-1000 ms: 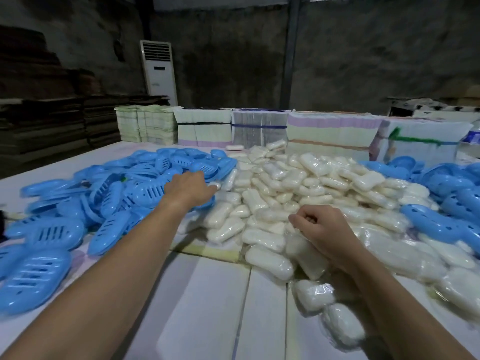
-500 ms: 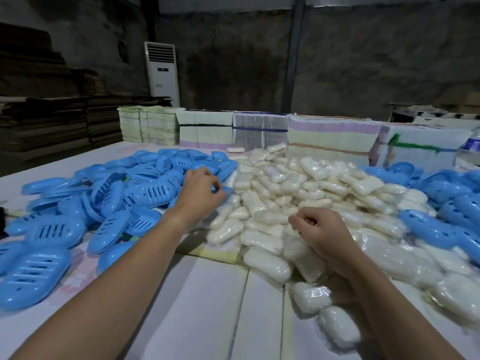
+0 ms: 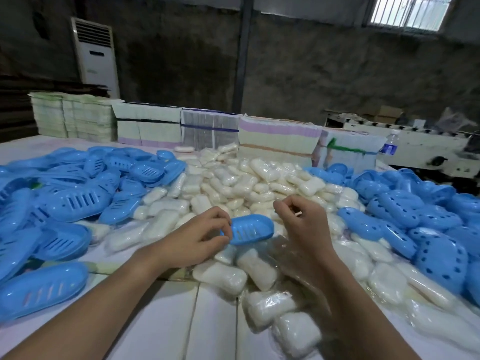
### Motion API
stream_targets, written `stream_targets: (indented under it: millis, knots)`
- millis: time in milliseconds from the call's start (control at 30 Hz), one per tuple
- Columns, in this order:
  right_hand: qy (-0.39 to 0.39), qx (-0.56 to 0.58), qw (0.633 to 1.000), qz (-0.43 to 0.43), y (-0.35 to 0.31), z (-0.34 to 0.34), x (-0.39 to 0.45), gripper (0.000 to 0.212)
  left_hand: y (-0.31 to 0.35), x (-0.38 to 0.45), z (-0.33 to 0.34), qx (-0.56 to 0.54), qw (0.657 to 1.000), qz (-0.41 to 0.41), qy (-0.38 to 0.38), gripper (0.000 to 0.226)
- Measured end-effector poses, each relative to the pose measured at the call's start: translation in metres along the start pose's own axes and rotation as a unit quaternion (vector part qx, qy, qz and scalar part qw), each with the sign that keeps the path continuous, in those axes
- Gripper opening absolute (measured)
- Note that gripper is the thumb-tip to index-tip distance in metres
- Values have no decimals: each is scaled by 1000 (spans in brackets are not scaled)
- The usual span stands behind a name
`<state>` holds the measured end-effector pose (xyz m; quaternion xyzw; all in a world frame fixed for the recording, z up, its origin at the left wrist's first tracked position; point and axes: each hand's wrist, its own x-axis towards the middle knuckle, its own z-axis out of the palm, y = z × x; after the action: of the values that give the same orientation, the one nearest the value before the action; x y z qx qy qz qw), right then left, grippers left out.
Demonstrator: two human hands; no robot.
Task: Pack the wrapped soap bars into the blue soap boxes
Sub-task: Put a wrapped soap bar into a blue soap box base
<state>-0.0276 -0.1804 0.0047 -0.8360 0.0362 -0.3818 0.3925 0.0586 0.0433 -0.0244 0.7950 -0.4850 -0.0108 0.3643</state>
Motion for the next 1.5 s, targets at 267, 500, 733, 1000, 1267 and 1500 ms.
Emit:
stream_targets:
  millis: [267, 500, 733, 1000, 1267, 1500]
  knots:
    - [23, -262, 946, 191, 47, -60, 11, 40, 12, -3, 14, 60, 997, 44, 21, 33]
    - [-122, -291, 910, 269, 68, -55, 20, 39, 14, -2, 26, 119, 992, 39, 30, 37]
    - [-21, -293, 930, 221, 71, -52, 14, 19, 11, -2, 30, 122, 992, 36, 3, 40]
    - [69, -202, 970, 112, 54, -59, 6, 13, 21, -3, 39, 54, 995, 62, 64, 36]
    - [-67, 119, 990, 48, 10, -37, -10, 30, 24, 0, 38, -42, 988, 48, 137, 55]
    - [-136, -97, 973, -162, -16, -32, -21, 14, 23, -1, 40, -21, 990, 14, 138, 58]
